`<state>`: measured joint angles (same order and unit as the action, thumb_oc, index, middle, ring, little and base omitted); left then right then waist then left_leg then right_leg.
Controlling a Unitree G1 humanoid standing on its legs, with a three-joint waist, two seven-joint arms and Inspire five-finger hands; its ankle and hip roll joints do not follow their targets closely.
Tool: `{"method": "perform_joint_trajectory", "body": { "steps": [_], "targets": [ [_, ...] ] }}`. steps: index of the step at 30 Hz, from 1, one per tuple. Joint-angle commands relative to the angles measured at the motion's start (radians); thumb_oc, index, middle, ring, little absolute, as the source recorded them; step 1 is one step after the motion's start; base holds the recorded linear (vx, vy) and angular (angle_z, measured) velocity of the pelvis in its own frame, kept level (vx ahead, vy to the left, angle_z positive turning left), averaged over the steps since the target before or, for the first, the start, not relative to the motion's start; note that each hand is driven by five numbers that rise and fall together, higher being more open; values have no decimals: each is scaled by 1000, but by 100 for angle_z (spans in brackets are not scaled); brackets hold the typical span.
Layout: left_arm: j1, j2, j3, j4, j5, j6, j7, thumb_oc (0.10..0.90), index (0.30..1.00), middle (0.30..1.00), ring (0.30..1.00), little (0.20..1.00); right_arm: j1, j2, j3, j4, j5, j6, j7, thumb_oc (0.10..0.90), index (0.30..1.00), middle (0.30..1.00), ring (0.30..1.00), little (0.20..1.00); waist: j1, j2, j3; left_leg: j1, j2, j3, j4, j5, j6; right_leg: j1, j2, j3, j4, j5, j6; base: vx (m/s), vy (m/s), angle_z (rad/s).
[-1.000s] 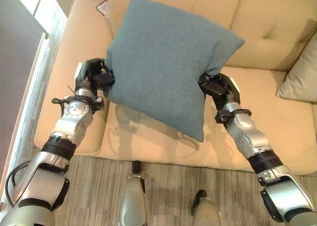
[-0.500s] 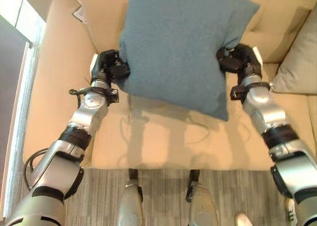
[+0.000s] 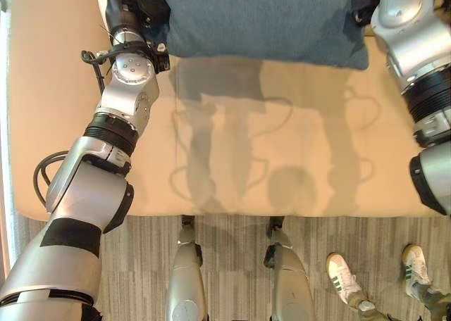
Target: Pick up all the scattered cushions and arrange them neatly on the sofa.
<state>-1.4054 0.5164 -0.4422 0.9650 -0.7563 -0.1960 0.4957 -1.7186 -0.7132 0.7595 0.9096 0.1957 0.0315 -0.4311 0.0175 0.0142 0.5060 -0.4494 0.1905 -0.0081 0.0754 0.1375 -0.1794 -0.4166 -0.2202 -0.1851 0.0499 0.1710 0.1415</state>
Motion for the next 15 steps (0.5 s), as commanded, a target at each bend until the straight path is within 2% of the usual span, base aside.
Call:
{"method": "perform_joint_trajectory", "body": {
  "steps": [1,5,6,7,8,9,10,11,12,13,14,15],
  "targets": [
    [-292,-64,-51,-152,-50,-238,-37,400,300,300,300,300,-186,48,147,10,-198,-66,-47,400,300,300,300,300,15,-44,-98,-59,-19,13,-88,23,-25,-3,-76,44,62,-97,112,-44,16,13],
    [-378,-99,-133,139,-29,-141,-99,400,300,300,300,300,-253,94,204,256,-134,-72,-45,400,300,300,300,300,15,-54,-68,-146,-17,10,-105,59,-39,-70,-78,24,23,-39,120,-34,8,5],
    [-395,-88,-157,187,-17,-122,-120,400,300,300,300,300,-267,105,237,304,-150,-65,-21,643,665,665,665,665,14,-58,-66,-167,-16,12,-114,65,-42,-89,-74,18,10,-24,120,-14,11,5],
    [-422,-84,-181,220,5,-117,-129,400,300,300,300,300,-299,119,269,348,-159,-59,-8,800,900,900,900,900,9,-64,-64,-199,-14,13,-118,73,-47,-110,-72,12,-8,-12,120,99,-29,3],
    [-429,-93,-182,236,-2,-115,-129,400,300,300,300,300,-301,127,258,370,-132,-56,-6,800,900,900,900,900,4,-69,-67,-206,-10,12,-128,52,-55,-114,-69,11,-17,-27,120,119,-31,0],
    [-432,-90,-182,252,-6,-110,-132,400,300,300,300,300,-305,130,245,382,-107,-56,-10,500,451,451,451,451,0,-73,-67,-224,-11,12,-129,52,-54,-129,-68,12,-23,-24,120,144,-47,-4],
    [-448,-90,-190,273,-2,-102,-139,400,300,300,300,300,-308,128,234,406,-86,-60,-9,400,300,300,300,300,-5,-79,-67,-243,-10,15,-127,53,-56,-144,-67,9,-26,-19,120,52,-26,-8],
    [-451,-90,-198,284,6,-91,-149,400,300,300,300,300,-308,129,222,420,-50,-64,-11,610,615,615,615,615,-9,-83,-65,-259,-11,14,-126,53,-56,-159,-68,11,-29,-15,120,55,-36,0],
    [-452,-99,-197,293,5,-85,-152,400,300,300,300,300,-312,135,208,436,-28,-61,-7,800,900,900,900,900,-13,-86,-67,-273,-11,16,-127,52,-56,-171,-69,10,-30,-15,120,37,-11,7],
    [-452,-99,-197,294,5,-85,-152,400,300,300,300,300,-312,135,208,436,-28,-61,-7,800,900,900,900,900,-13,-86,-67,-274,-11,16,-127,52,-56,-172,-69,11,-29,-15,120,55,-14,30],
    [-466,-94,-219,319,17,-68,-163,800,900,900,900,900,-320,149,201,461,20,-63,8,800,900,900,900,900,-16,-88,-58,-297,-15,14,-123,56,-53,-192,-71,16,-29,-12,120,48,-1,39],
    [-466,-86,-220,331,7,-60,-175,800,900,900,900,900,-323,146,197,465,47,-68,11,800,900,900,900,900,-17,-86,-56,-303,-18,15,-124,54,-51,-199,-70,16,-31,-9,120,49,-1,22]
  ]
}}
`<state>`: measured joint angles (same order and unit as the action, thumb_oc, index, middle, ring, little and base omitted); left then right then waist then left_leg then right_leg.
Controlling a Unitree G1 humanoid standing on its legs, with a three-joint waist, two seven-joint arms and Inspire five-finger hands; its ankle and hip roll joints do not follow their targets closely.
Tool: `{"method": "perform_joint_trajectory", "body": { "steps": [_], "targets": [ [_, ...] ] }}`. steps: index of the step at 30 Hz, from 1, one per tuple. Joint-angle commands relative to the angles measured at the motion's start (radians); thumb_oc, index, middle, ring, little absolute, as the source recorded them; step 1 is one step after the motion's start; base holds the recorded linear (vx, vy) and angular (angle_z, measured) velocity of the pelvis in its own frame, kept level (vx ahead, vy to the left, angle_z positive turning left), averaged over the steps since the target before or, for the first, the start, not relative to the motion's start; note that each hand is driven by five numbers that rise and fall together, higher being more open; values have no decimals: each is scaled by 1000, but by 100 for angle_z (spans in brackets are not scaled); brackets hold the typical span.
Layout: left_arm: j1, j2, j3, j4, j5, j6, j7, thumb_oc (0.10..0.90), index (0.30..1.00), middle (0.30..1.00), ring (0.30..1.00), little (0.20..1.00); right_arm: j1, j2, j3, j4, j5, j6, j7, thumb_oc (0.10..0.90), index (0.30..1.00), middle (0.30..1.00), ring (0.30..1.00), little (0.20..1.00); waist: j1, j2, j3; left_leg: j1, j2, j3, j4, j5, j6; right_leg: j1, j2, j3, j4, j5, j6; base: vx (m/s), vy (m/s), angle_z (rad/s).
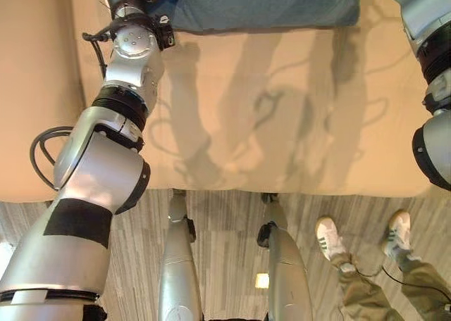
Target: Pick up all the scattered cushions and arrange them neatly on the sofa.
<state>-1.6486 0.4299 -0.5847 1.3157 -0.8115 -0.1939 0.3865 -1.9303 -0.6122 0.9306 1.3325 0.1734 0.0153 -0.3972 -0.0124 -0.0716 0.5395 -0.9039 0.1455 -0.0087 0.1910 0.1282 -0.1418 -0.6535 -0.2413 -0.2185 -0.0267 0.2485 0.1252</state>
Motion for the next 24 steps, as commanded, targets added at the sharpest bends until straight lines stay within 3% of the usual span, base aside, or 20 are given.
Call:
{"method": "perform_joint_trajectory", "body": {
  "steps": [1,3,7,8,9,14,16,18,20,22,24],
  "targets": [
    [-224,1,-78,-18,61,-62,-68,800,900,900,900,900,-112,45,27,42,71,-52,-23,800,900,900,900,900,13,0,-90,150,27,16,-239,63,-88,36,-49,50,46,-86,137,41,10,-30],
    [-262,11,-135,61,123,7,-99,800,900,900,900,900,-94,41,7,57,142,-56,1,800,900,900,900,900,13,14,-81,132,23,16,-228,61,-81,20,-53,53,44,-75,137,37,6,-29],
    [-326,48,-175,79,113,36,-101,800,900,900,900,900,-74,3,-38,65,269,-54,31,800,900,900,900,900,23,35,-62,128,7,27,-211,87,-66,15,-56,55,50,-50,137,-45,44,2],
    [-369,101,-185,-2,28,1,-96,800,900,900,900,900,-65,-69,-46,27,348,-60,46,800,900,900,900,900,32,53,-62,137,6,28,-213,86,-62,23,-57,51,53,-56,137,19,21,-7],
    [-369,100,-186,-3,27,1,-96,800,900,900,900,900,-64,-72,-47,25,349,-60,46,800,900,900,900,900,33,52,-59,140,6,28,-213,85,-62,25,-56,51,53,-56,137,5,3,-7],
    [-339,273,-224,-155,8,-26,-94,800,900,900,900,900,84,-204,-93,-107,466,-85,92,800,900,900,900,900,57,70,-56,197,0,30,-205,72,-53,65,-54,52,68,-85,137,-12,-8,-6],
    [-313,334,-215,-198,-18,-34,-95,800,900,900,900,900,132,-217,-165,-163,545,-129,61,800,900,900,900,900,65,82,-50,216,-1,32,-205,69,-52,78,-54,54,69,-92,135,-24,23,-6],
    [-270,398,-202,-253,-16,-36,-91,800,900,900,900,900,219,-251,-244,-274,533,-165,22,800,900,900,900,900,69,90,-45,233,-2,30,-208,73,-49,91,-52,55,65,-94,132,-39,8,-5],
    [-211,459,-175,-331,-1,-49,-70,800,900,900,900,900,310,-299,-321,-464,552,-224,-12,800,900,900,900,900,71,92,-40,247,3,25,-218,76,-52,98,-48,55,62,-101,129,-23,-14,-2],
    [-200,460,-171,-340,2,-48,-67,800,900,900,900,900,328,-301,-331,-478,547,-222,-18,800,900,900,900,900,72,92,-43,249,3,25,-219,77,-52,99,-48,55,61,-100,128,-4,-4,-2],
    [-165,508,-123,-342,8,-51,-45,800,900,900,900,900,432,-331,-429,-564,621,-285,-30,800,900,900,900,900,72,95,-32,261,10,22,-221,80,-55,107,-44,59,58,-108,125,-24,-40,-1]
  ]
}}
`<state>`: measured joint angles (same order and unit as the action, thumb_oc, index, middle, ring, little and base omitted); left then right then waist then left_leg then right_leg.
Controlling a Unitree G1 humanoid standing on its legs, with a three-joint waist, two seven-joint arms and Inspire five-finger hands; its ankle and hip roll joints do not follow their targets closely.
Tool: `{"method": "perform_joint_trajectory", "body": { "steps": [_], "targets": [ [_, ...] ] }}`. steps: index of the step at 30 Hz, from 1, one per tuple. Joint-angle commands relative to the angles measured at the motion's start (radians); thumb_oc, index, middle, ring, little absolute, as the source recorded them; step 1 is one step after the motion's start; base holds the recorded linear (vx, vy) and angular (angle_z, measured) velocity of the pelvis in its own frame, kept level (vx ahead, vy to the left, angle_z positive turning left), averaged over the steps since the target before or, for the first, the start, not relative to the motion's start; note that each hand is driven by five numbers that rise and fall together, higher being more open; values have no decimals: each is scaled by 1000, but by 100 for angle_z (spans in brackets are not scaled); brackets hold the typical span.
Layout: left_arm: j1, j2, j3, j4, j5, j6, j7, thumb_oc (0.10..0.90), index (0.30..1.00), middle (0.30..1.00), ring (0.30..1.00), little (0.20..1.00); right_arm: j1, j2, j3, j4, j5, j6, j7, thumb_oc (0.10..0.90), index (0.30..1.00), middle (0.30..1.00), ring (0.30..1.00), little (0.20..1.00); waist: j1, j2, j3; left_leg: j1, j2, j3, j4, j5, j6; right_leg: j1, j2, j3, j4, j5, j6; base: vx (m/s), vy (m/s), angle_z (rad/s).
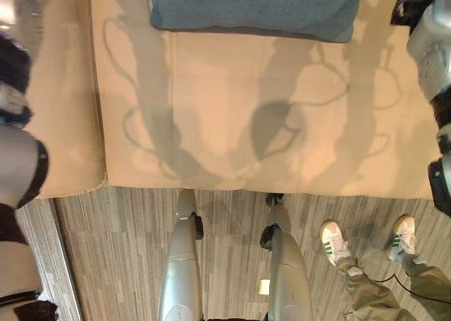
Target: Pick up all the scattered cushions and arrange them neatly on the sofa.
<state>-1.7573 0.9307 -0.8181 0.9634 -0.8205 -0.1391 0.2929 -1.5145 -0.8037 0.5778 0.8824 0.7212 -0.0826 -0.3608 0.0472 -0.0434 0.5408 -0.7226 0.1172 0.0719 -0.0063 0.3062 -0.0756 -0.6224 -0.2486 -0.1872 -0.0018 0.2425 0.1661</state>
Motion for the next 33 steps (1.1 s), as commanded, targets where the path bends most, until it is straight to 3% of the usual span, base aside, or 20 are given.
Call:
{"method": "perform_joint_trajectory", "body": {
  "steps": [1,4,5,6,7,9,10,11,15,17,18,19,20,21,22,23,26,29,31,33],
  "targets": [
    [-11,53,147,-42,0,-127,58,800,900,900,900,900,94,-161,-122,-189,68,-197,-69,800,900,900,900,900,12,65,-32,94,43,-59,-24,-106,-124,87,-33,29,37,-116,83,-39,-46,2],
    [199,150,293,-199,-33,-159,71,800,900,900,900,900,315,-177,-258,-347,-3,-204,-90,800,900,900,900,900,17,59,-33,113,49,-63,-9,-110,-123,107,-29,30,46,-127,77,8,-18,-1],
    [552,213,519,-390,36,-170,76,800,900,900,900,900,627,-178,-467,-505,-86,-201,-93,800,900,900,900,900,18,52,-40,152,62,-70,44,-155,-120,149,-25,38,75,-164,68,54,-58,-5],
    [889,192,730,-492,116,-150,62,800,900,900,900,900,832,-133,-621,-531,-127,-198,-80,800,900,900,900,900,22,50,-42,202,70,-71,106,-202,-106,202,-24,39,104,-191,56,22,-47,-5],
    [899,191,741,-498,118,-148,63,800,900,900,900,900,831,-134,-619,-534,-128,-197,-81,800,900,900,900,900,18,51,-44,196,68,-72,102,-190,-104,197,-25,39,99,-179,56,11,4,-8],
    [1391,69,1023,-562,272,-100,31,800,900,900,900,900,1161,-65,-821,-535,-312,-118,-49,800,900,900,900,900,11,42,-76,296,71,-71,158,-243,-91,306,-24,24,113,-204,49,43,18,-9],
    [1396,68,1027,-566,273,-99,31,800,900,900,900,900,1161,-64,-820,-536,-312,-117,-49,800,900,900,900,900,9,42,-77,297,70,-71,156,-241,-91,307,-24,23,111,-203,49,157,37,-14],
    [1607,-21,1109,-518,376,-59,-4,800,900,900,900,900,1305,-4,-916,-500,-357,-103,-20,800,900,900,900,900,4,40,-125,375,82,-57,164,-281,-89,385,-34,11,92,-198,54,97,26,-6],
    [1768,-152,1165,-307,439,-13,-40,800,900,900,900,900,1395,68,-965,-431,-360,-83,18,800,900,900,900,900,0,55,-187,489,96,-30,135,-284,-90,455,-41,15,53,-159,69,57,8,-13],
    [1797,-217,1185,-116,401,-9,-72,800,900,900,900,900,1428,100,-999,-321,-336,-86,30,800,900,900,900,900,7,58,-208,512,97,-29,130,-260,-76,487,6,56,204,-258,62,-159,-54,-10],
    [1795,-217,1183,-111,400,-13,-74,800,900,900,900,900,1427,98,-998,-317,-334,-90,32,800,900,900,900,900,8,59,-207,512,98,-28,128,-255,-77,481,6,58,213,-261,61,-264,-107,4],
    [1813,-257,1176,14,383,8,-129,800,900,900,900,900,1443,111,-1018,-262,-313,-104,48,800,900,900,900,900,24,58,-244,513,83,-37,125,-237,-64,554,56,85,298,-351,51,-152,-111,14],
    [1828,-281,1158,14,376,8,-154,800,900,900,900,900,1458,117,-1030,-247,-309,-106,52,800,900,900,900,900,41,56,-258,502,70,-50,119,-229,-57,609,86,101,296,-418,30,-338,-227,36],
    [1833,-318,1153,104,370,23,-177,800,900,900,900,900,1480,128,-1027,-149,-262,-118,70,800,900,900,900,900,59,58,-257,470,65,-79,110,-157,-78,664,154,153,277,-519,-45,-224,-171,37],
    [1827,-318,1151,111,369,19,-179,800,900,900,900,900,1476,122,-1026,-139,-257,-124,74,800,900,900,900,900,58,59,-255,471,66,-81,106,-153,-81,663,156,152,281,-522,-49,-377,-194,36],
    [1814,-354,1136,138,361,17,-187,800,900,900,900,900,1461,129,-1009,-81,-237,-129,72,800,900,900,900,900,69,68,-252,449,73,-85,93,-97,-111,670,176,147,266,-539,-69,-337,-105,34],
    [1780,-420,1093,233,360,21,-204,800,900,900,900,900,1416,113,-948,44,-242,-112,87,800,900,900,900,900,53,81,-242,427,98,-102,26,-43,-144,633,183,105,260,-520,-89,-487,-97,29],
    [1819,-470,1069,348,469,45,-233,800,900,900,900,900,1496,186,-915,107,-264,-89,132,800,900,900,900,900,-6,59,-280,491,114,-14,116,-133,-94,629,139,40,199,-445,-69,-445,-45,61],
    [1852,-518,1067,429,543,76,-227,800,900,900,900,900,1562,245,-896,147,-287,-67,158,800,900,900,900,900,-51,53,-331,643,101,10,229,-237,-87,599,110,10,156,-380,-70,-427,15,79],
    [1859,-537,1073,448,536,83,-228,800,900,900,900,900,1574,257,-883,166,-289,-62,165,800,900,900,900,900,-65,57,-345,705,98,6,247,-258,-89,579,102,-2,157,-355,-69,-262,81,24]
  ]
}}
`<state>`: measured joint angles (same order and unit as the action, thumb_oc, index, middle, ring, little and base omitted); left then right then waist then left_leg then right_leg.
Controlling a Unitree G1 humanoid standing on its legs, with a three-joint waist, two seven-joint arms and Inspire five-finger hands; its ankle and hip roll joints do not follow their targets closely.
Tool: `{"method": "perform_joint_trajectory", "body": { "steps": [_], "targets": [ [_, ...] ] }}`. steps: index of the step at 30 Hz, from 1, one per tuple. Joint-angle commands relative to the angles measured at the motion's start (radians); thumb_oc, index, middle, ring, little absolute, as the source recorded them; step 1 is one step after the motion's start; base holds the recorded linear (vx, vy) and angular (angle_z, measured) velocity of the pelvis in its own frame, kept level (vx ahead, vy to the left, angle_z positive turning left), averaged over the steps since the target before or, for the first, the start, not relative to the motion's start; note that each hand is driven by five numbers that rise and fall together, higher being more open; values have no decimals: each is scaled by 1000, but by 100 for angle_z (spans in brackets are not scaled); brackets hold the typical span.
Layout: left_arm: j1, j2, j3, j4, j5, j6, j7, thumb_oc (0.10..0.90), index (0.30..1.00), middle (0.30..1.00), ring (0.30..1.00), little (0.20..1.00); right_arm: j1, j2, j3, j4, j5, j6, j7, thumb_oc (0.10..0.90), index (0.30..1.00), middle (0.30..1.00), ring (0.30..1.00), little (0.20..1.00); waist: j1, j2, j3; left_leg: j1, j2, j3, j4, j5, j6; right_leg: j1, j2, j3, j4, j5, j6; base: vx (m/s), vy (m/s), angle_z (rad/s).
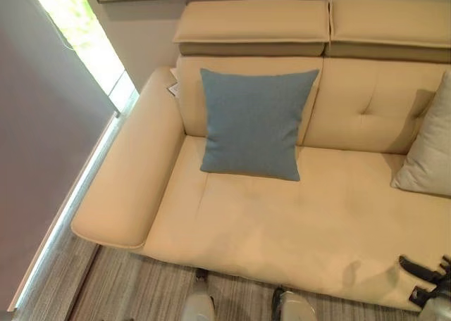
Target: Pick up all the scattered cushions and arrange them neatly on the sofa.
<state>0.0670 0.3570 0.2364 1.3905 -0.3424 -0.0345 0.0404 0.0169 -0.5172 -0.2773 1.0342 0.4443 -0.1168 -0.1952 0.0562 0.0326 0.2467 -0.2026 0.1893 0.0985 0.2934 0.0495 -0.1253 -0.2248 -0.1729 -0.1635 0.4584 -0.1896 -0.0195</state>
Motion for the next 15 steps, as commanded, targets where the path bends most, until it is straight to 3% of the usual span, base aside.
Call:
{"method": "perform_joint_trajectory", "body": {
  "steps": [1,2,3,4,5,6,10,12,13,14,15],
  "targets": [
    [37,14,14,24,53,-22,21,800,900,900,900,900,47,-17,-25,19,-4,-21,11,800,900,900,900,900,-90,-12,-65,243,19,-35,-50,-19,-43,161,18,-31,-304,103,121,-235,101,44],
    [37,14,14,24,53,-22,21,800,900,900,900,900,47,-18,-25,19,-4,-21,11,800,900,900,900,900,-90,-12,-65,242,19,-35,-50,-18,-43,161,17,-32,-304,104,121,-362,184,61],
    [47,-20,-3,32,57,-16,18,800,900,900,900,900,42,7,-13,43,14,-16,22,800,900,900,900,900,-111,2,-80,346,0,-100,-63,-54,-50,93,5,-30,-280,142,131,-427,224,34],
    [41,-43,-40,28,76,-20,23,800,900,900,900,900,31,28,16,51,14,-15,17,800,900,900,900,900,-123,7,-82,390,-16,-160,-86,-86,-48,49,3,-14,-267,164,141,-558,275,23],
    [26,-54,-50,25,74,-15,22,800,900,900,900,900,21,38,32,47,16,-14,19,800,900,900,900,900,-134,5,-87,397,-25,-176,-119,-126,-37,18,-6,-3,-267,183,152,-792,373,16],
    [-20,-94,-126,13,107,-23,52,800,900,900,900,900,15,106,72,34,27,-5,12,800,900,900,900,900,-147,-28,-75,390,-68,-192,-182,-284,6,-49,-58,50,-283,276,198,-612,278,16],
    [-52,-104,-151,-6,108,-24,58,800,900,900,900,900,33,156,68,20,51,2,19,800,900,900,900,900,-153,-59,-56,379,-106,-174,-194,-303,26,-45,-105,47,-397,363,235,-451,175,-17],
    [-80,-105,-172,-28,102,-28,68,800,900,900,900,900,-6,165,93,4,46,2,-2,800,900,900,900,900,-146,-43,-19,338,-108,-136,-185,-274,43,-30,-109,6,-377,307,231,-605,155,-13],
    [-81,-104,-171,-28,102,-28,68,800,900,900,900,900,-7,166,93,3,46,2,-2,800,900,900,900,900,-147,-47,-19,336,-113,-137,-187,-269,44,-33,-114,7,-377,310,231,-535,148,-43],
    [-78,-99,-177,-30,102,-27,72,800,900,900,900,900,-17,165,95,3,34,5,-2,800,900,900,900,900,-125,-37,-11,302,-123,-99,-179,-241,62,5,-107,-20,-276,258,206,-342,97,-58],
    [-79,-99,-177,-30,102,-27,72,800,900,900,900,900,-18,165,95,3,34,5,-2,800,900,900,900,900,-125,-40,-12,300,-126,-99,-181,-237,62,1,-110,-18,-275,260,206,-470,129,-59]
  ]
}}
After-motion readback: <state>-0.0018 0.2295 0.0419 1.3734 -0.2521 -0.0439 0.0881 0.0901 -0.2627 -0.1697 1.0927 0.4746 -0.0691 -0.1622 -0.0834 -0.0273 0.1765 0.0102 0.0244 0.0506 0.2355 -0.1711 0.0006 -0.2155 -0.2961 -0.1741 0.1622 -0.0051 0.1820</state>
